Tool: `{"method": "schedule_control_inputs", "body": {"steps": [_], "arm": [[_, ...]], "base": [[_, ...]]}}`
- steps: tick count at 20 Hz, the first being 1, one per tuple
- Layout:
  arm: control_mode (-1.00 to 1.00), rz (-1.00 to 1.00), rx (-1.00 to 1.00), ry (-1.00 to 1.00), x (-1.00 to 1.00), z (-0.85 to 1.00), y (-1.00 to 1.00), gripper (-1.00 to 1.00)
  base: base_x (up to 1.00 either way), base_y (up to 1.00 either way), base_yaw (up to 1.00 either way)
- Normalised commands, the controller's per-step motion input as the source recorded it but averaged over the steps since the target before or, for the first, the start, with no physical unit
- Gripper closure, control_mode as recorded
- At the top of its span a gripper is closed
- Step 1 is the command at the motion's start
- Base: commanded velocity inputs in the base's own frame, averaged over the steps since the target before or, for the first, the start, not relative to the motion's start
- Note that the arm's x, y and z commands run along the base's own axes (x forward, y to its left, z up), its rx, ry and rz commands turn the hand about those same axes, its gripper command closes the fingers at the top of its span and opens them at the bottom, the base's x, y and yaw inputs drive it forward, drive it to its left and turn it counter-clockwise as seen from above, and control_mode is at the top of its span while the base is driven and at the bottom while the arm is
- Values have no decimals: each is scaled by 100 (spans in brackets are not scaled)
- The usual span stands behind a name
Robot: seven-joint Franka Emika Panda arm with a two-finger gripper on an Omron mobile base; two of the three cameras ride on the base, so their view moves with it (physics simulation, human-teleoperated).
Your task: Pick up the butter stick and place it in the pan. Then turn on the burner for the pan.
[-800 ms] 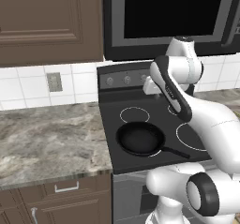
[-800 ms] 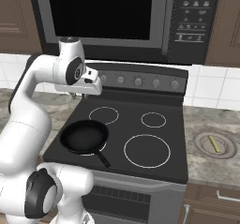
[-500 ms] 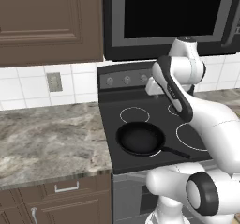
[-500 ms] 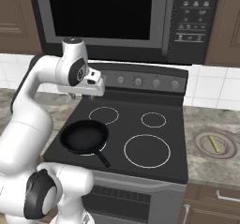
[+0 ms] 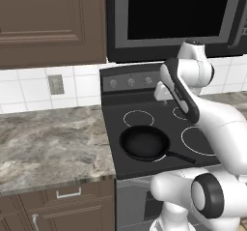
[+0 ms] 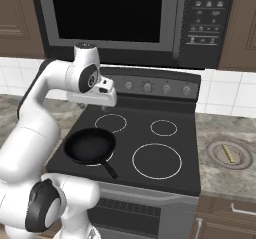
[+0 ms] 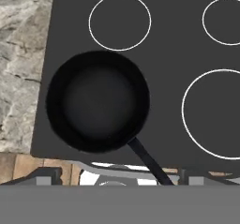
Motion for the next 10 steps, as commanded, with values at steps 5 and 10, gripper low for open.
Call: {"method": "schedule_control_inputs", "body": {"steps": [5,10], "arm": [[-100,0,0,11,0,-11,-68,-100],[-100,0,0,11,0,-3,-64,-100]], "base": [[0,0,0],[0,0,0]]}}
